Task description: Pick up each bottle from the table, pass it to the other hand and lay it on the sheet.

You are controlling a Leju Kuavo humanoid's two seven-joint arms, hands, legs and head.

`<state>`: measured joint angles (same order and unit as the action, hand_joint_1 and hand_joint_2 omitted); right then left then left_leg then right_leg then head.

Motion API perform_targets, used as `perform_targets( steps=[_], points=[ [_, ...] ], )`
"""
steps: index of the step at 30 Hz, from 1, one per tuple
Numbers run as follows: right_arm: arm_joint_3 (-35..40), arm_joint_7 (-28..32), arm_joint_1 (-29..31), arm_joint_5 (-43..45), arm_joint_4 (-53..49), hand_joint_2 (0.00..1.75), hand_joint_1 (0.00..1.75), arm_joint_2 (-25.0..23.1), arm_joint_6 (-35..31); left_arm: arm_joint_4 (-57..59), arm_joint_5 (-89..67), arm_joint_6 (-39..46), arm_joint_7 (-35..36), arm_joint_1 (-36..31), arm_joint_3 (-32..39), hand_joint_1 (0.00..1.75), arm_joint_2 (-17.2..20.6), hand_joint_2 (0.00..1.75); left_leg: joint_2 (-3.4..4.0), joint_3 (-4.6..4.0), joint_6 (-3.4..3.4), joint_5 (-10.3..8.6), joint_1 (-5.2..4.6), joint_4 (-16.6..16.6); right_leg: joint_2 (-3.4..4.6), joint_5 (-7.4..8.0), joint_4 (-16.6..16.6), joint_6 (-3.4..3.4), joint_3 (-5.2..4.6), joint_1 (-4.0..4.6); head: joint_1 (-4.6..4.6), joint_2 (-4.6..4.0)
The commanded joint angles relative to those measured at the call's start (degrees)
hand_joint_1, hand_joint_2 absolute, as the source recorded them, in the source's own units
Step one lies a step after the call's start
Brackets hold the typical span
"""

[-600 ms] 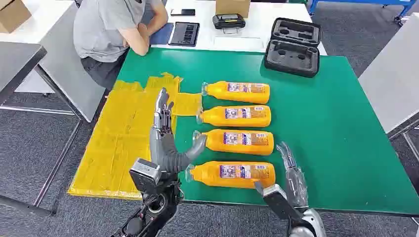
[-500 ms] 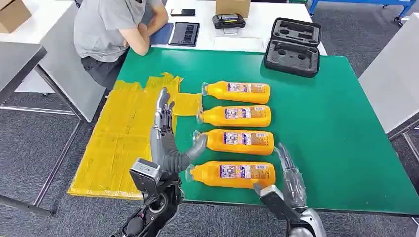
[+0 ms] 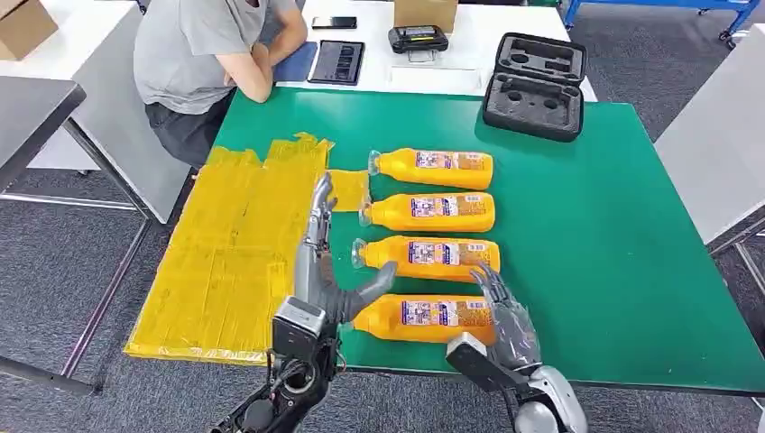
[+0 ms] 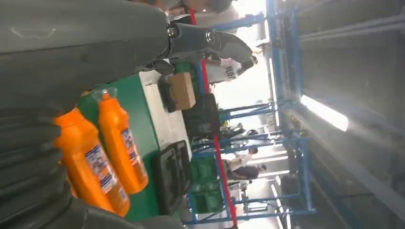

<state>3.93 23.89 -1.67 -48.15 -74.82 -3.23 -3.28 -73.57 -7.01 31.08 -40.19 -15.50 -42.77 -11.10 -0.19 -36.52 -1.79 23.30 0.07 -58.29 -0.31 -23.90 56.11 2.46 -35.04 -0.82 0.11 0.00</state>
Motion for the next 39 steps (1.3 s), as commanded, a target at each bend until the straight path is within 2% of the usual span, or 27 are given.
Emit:
perform_targets(
  steps=[1, 4, 6, 8, 12, 13, 14, 16, 18, 21, 23, 26, 28, 30, 39],
  points=[
    [2.3, 0.1, 3.6, -0.6, 8.9, 1.75, 0.0, 1.7, 0.6, 5.7, -0.2, -0.2, 0.2, -2.7, -3.6, 0.0, 2.2, 1.75, 0.08, 0.33, 0.07, 0.1, 0.02, 0.1, 0.09, -0.07, -0.1, -0.08, 0.31, 0.03, -0.02, 0.0],
    [2.4, 0.2, 3.5, -0.7, 8.8, 1.75, 0.0, 1.9, 0.6, 5.6, 0.1, 0.1, 0.2, -2.7, -3.4, 0.0, 2.2, 1.75, 0.11, 0.53, 0.11, 0.19, 0.04, 0.1, 0.12, -0.14, -0.1, -0.12, 0.52, 0.04, -0.02, 0.0],
    [2.4, 0.1, 4.6, -0.7, 9.9, 1.75, 0.0, 2.3, 0.8, 6.0, 0.4, -0.5, 0.2, -3.2, -3.2, 0.0, 1.9, 1.75, 0.04, 0.21, 0.06, 0.07, 0.01, 0.1, 0.05, -0.04, -0.1, -0.06, 0.2, 0.02, 0.0, 0.0],
    [2.3, -0.3, 5.4, -0.6, 11.6, 1.75, 0.0, 2.6, 1.1, 6.7, 0.4, -1.3, 0.2, -3.6, -3.1, 0.0, 1.5, 1.75, 0.09, 0.49, 0.12, 0.17, 0.03, 0.1, 0.1, -0.11, -0.1, -0.12, 0.46, 0.04, -0.02, 0.0],
    [3.9, -0.5, 5.4, -2.0, 13.3, 1.75, 0.0, 2.6, 1.4, 6.7, 0.4, -1.8, 0.2, -3.7, -3.4, 0.0, 1.1, 1.75, 0.03, 0.24, 0.07, 0.07, 0.04, 0.1, 0.05, -0.03, -0.1, -0.06, 0.24, 0.04, 0.0, 0.0],
    [4.3, -0.6, 5.6, -2.2, 13.4, 1.75, 0.0, 2.3, 1.3, 6.6, 0.4, -1.8, 0.2, -3.6, -3.5, 0.0, 1.1, 1.75, 0.08, 0.6, 0.13, 0.19, 0.06, 0.1, 0.1, -0.13, -0.2, -0.14, 0.59, 0.07, 0.0, 0.0],
    [4.7, -0.9, 6.0, -2.8, 13.4, 1.75, 0.0, 2.0, 1.2, 6.5, 0.4, -1.8, 0.2, -3.6, -3.6, 0.0, 1.0, 1.75, 0.06, 0.26, 0.07, 0.08, 0.03, 0.1, 0.08, -0.03, -0.1, -0.07, 0.24, 0.04, 0.0, 0.0],
    [5.3, -1.5, 6.3, -3.4, 13.3, 1.75, 0.0, 1.9, 1.2, 6.5, 0.3, -1.7, 0.2, -3.6, -3.8, 0.0, 1.0, 1.75, 0.06, 0.23, 0.07, 0.08, 0.03, 0.0, 0.08, -0.04, -0.1, -0.07, 0.21, 0.04, 0.0, 0.0],
    [5.7, -1.8, 6.1, -3.8, 13.3, 1.75, 0.0, 2.2, 1.3, 6.4, 0.2, -1.4, 0.2, -3.4, -3.7, 0.0, 1.0, 1.75, 0.12, 0.5, 0.12, 0.17, 0.04, 0.1, 0.14, -0.11, -0.1, -0.13, 0.46, 0.05, -0.02, 0.0],
    [6.1, -1.8, 5.9, -4.0, 13.8, 1.75, 0.0, 2.9, 1.5, 6.1, 0.0, -0.9, 0.2, -2.8, -3.5, 0.0, 1.5, 1.75, 0.03, 0.29, 0.07, 0.09, 0.03, 0.1, 0.04, -0.06, -0.1, -0.07, 0.28, 0.04, -0.02, 0.0],
    [6.6, -1.7, 7.0, -4.3, 15.4, 1.75, 0.0, 3.4, 1.3, 5.5, -0.1, -0.3, 0.2, -2.4, -3.5, 0.0, 2.0, 1.75, 0.07, 0.55, 0.11, 0.17, 0.05, 0.1, 0.09, -0.12, -0.1, -0.12, 0.51, 0.06, -0.02, 0.0],
    [6.7, -1.7, 7.8, -4.3, 16.3, 1.75, 0.0, 3.6, 1.3, 5.2, -0.1, 0.0, 0.2, -2.4, -3.4, 0.0, 2.3, 1.75, 0.08, 0.27, 0.06, 0.07, 0.03, 0.1, 0.1, -0.01, -0.1, -0.06, 0.23, 0.04, 0.0, 0.0],
    [6.8, -1.9, 8.2, -4.4, 16.7, 1.75, 0.0, 3.8, 1.4, 5.2, 0.0, 0.0, 0.2, -2.6, -3.5, 0.0, 2.4, 1.75, 0.13, 0.54, 0.11, 0.17, 0.04, 0.1, 0.16, -0.09, -0.1, -0.12, 0.49, 0.05, 0.0, 0.0],
    [6.7, -2.0, 8.2, -4.4, 16.7, 1.75, 0.0, 3.7, 1.4, 5.3, 0.0, -0.1, 0.2, -2.8, -3.4, 0.0, 2.3, 1.75, 0.04, 0.24, 0.07, 0.06, 0.02, 0.1, 0.06, -0.02, -0.1, -0.06, 0.22, 0.03, 0.0, 0.0],
    [6.2, -2.9, 7.2, -4.0, 16.4, 1.75, 0.0, 4.3, 2.8, 6.2, -0.1, -0.8, 0.2, -3.4, -3.4, 0.0, 1.8, 1.75, 0.0, 0.43, 0.09, 0.12, 0.04, 0.1, 0.02, -0.1, -0.1, -0.1, 0.41, 0.05, 0.0, 0.0]
  ],
)
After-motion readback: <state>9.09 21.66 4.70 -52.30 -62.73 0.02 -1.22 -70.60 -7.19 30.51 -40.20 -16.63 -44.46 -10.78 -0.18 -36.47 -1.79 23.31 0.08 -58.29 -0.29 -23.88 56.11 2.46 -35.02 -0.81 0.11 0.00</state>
